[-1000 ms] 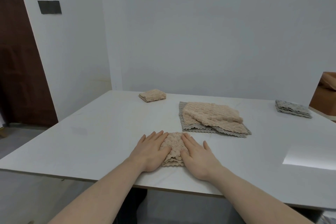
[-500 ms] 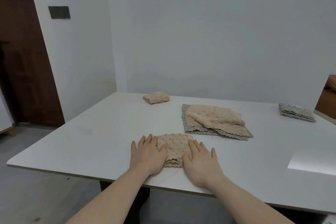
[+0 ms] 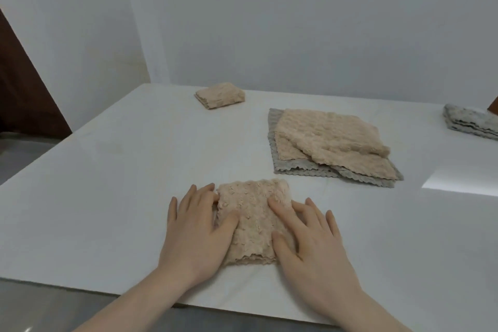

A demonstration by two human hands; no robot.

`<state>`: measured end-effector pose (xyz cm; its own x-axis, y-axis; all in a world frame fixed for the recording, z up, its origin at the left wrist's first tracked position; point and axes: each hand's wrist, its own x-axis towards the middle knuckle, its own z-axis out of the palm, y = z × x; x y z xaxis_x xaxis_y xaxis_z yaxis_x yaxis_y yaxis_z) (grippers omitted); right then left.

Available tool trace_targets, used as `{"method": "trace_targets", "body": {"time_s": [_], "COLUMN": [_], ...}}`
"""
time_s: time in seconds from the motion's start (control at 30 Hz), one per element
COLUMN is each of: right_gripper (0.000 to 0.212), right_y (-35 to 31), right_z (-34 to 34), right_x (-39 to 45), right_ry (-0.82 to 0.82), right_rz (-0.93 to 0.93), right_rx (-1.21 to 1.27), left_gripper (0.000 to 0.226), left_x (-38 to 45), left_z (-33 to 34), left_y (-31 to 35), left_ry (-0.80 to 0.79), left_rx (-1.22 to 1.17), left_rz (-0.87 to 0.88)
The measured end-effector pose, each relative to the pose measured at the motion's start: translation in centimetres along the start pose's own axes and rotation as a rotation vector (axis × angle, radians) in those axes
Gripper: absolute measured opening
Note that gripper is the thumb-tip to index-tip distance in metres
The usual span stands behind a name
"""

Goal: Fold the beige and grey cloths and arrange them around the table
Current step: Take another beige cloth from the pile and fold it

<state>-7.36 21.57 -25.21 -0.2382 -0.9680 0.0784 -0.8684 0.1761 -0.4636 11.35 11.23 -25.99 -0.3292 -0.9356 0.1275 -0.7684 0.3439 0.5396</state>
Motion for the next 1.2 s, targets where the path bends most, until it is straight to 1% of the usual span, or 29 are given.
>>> {"method": "trace_targets", "body": {"time_s": [0.1,0.17,0.23,0.27,0.33,0.37,0.4,0.43,0.47,0.53,0.6,0.63,0.73,0.87,1.03,1.2], "right_gripper": [0.059,0.058,0.055,0.054,0.053,0.053,0.054,0.052,0.047,0.040,0.039,0.038,0.032,0.028,0.028,0.030], "right_y": [0.2,0.1,0.0,0.1,0.1,-0.2,-0.8,-1.6,-2.6,-4.8,-6.8,-7.8,-10.0,-11.5,-13.5,-16.2], "right_z": [0.2,0.1,-0.1,-0.3,-1.2,-2.2,-3.5,-5.0,-6.8,-10.1,-12.9,-14.4,-18.1,-20.0,-19.9,-18.5], "right_x": [0.2,0.5,0.5,0.6,0.9,1.2,1.4,1.7,1.9,1.6,0.5,-0.2,-1.2,-0.1,2.3,4.5], "right_ry": [-0.027,-0.032,-0.029,-0.040,-0.101,-0.154,-0.213,-0.266,-0.316,-0.371,-0.387,-0.384,-0.316,-0.256,-0.216,-0.199], "right_rz": [0.012,0.032,0.053,0.069,0.129,0.174,0.229,0.292,0.366,0.487,0.532,0.533,0.565,0.573,0.517,0.526], "right_rx": [-0.014,0.005,0.049,0.087,0.182,0.237,0.311,0.409,0.519,0.679,0.729,0.750,0.816,0.863,0.877,0.872], "left_gripper": [0.049,0.043,0.042,0.046,0.056,0.054,0.045,0.033,0.025,0.016,0.012,0.010,0.006,0.012,0.022,0.025], "left_x": [0.0,0.0,0.2,0.3,0.6,1.0,1.3,1.6,1.8,1.2,0.1,-0.7,-2.1,-2.2,-1.2,0.5], "left_z": [-0.2,-0.4,-0.8,-1.1,-2.2,-2.9,-4.2,-5.6,-7.3,-11.0,-14.5,-15.8,-18.8,-20.9,-22.6,-24.8], "left_y": [0.1,0.4,0.7,0.8,1.1,1.2,1.7,2.5,3.7,6.7,9.6,10.6,12.4,13.1,12.9,10.5], "left_ry": [0.011,0.008,-0.023,-0.074,-0.243,-0.344,-0.454,-0.539,-0.579,-0.557,-0.474,-0.430,-0.363,-0.306,-0.245,-0.219], "left_rx": [-0.060,-0.085,-0.059,-0.034,0.008,0.029,0.045,0.012,-0.062,-0.223,-0.328,-0.377,-0.464,-0.518,-0.604,-0.631], "left_rz": [-0.005,-0.021,-0.030,-0.040,-0.074,-0.097,-0.129,-0.175,-0.236,-0.397,-0.515,-0.548,-0.586,-0.599,-0.617,-0.604]}}
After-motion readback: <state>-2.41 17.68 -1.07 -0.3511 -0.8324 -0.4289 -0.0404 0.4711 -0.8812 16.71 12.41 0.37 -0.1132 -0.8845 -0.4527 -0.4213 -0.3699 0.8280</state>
